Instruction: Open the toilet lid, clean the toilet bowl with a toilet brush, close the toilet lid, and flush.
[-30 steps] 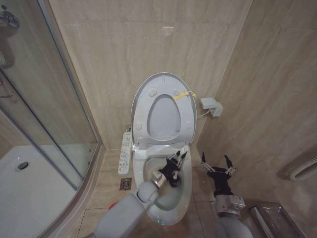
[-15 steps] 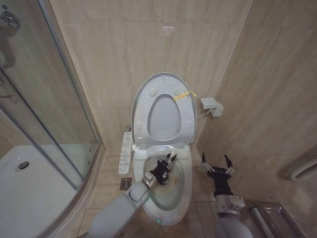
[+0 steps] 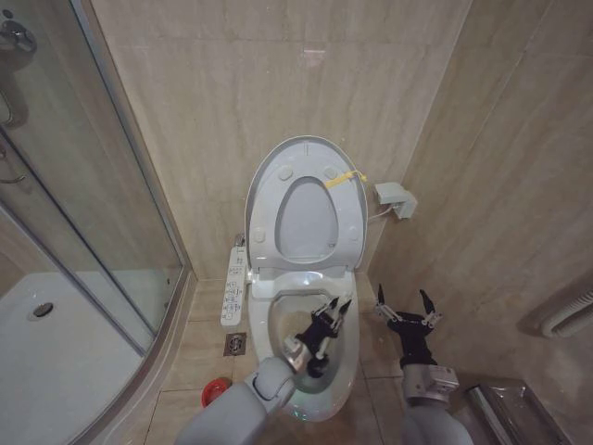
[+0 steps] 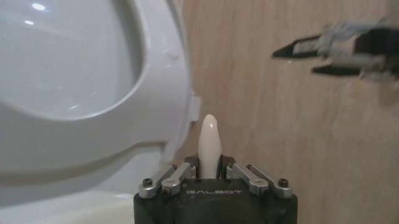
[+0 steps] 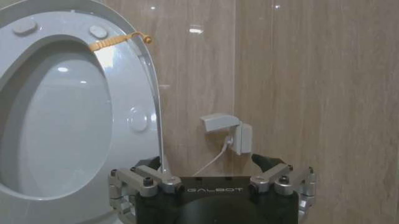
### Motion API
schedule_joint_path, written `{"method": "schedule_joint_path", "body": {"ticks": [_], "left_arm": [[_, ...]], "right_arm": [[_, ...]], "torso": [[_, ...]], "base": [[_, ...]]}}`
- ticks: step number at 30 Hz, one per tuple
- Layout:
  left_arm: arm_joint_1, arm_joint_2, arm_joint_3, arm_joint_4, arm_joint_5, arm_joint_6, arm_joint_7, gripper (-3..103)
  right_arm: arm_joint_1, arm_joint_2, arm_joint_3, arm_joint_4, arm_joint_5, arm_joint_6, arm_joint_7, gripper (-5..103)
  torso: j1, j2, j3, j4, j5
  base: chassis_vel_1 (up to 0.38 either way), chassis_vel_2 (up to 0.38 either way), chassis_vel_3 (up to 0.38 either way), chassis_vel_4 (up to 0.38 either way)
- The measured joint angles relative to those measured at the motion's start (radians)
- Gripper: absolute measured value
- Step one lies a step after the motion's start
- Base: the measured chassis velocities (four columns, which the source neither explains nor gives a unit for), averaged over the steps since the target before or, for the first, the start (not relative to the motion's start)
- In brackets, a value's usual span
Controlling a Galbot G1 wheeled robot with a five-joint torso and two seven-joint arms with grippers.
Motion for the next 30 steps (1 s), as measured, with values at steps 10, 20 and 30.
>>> {"method": "schedule_joint_path", "body": {"ticks": [10, 20, 30], "left_arm": [[-0.029, 0.029, -0.039, -0.021, 0.003, 0.027, -0.018, 21], [0.012, -0.006, 0.004, -0.085, -0.012, 0.034, -0.030, 21], [0.015, 0.027, -0.029, 0.056, 0.000, -0.030, -0.041, 23]], "right_arm": [[0.000, 0.000, 0.000, 0.000, 0.000, 0.000, 0.000, 100], [0.000, 0.000, 0.000, 0.000, 0.000, 0.000, 0.000, 100], [0.000, 0.000, 0.000, 0.000, 0.000, 0.000, 0.000, 100]], "torso": [[0.000, 0.000, 0.000, 0.0002, 0.0005], [0.000, 0.000, 0.000, 0.0000, 0.0004], [0.000, 0.000, 0.000, 0.0005, 0.0006]], "base": [[0.000, 0.000, 0.000, 0.000], [0.000, 0.000, 0.000, 0.000], [0.000, 0.000, 0.000, 0.000]]}}
